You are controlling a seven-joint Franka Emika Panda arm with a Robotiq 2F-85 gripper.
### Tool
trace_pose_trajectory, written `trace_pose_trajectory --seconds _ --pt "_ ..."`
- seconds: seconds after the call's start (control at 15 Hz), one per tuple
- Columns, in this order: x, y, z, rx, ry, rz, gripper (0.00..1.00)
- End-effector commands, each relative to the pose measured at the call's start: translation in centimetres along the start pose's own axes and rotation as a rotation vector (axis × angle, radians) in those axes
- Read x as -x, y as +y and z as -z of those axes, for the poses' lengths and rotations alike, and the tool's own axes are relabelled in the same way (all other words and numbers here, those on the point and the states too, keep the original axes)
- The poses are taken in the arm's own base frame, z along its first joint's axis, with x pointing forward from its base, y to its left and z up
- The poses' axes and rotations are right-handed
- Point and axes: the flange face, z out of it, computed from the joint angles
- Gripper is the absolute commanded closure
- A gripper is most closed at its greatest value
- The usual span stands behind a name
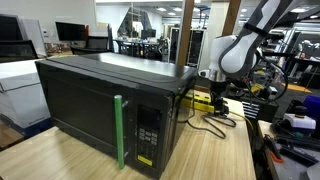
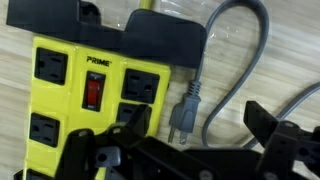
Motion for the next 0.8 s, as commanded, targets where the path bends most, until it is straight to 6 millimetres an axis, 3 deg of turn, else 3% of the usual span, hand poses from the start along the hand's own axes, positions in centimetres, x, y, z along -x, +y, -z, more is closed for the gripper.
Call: trace_pose_trajectory --seconds 0.0,0.47,0.73 --pt "-0.2 -1.9 -0.2 0.009 0.03 0.057 0.0" --pt "-1.8 -6.4 1.4 0.001 0.05 0.07 0.0" --pt "-2.3 -5.6 1.6 0.065 0.107 0.001 0.0"
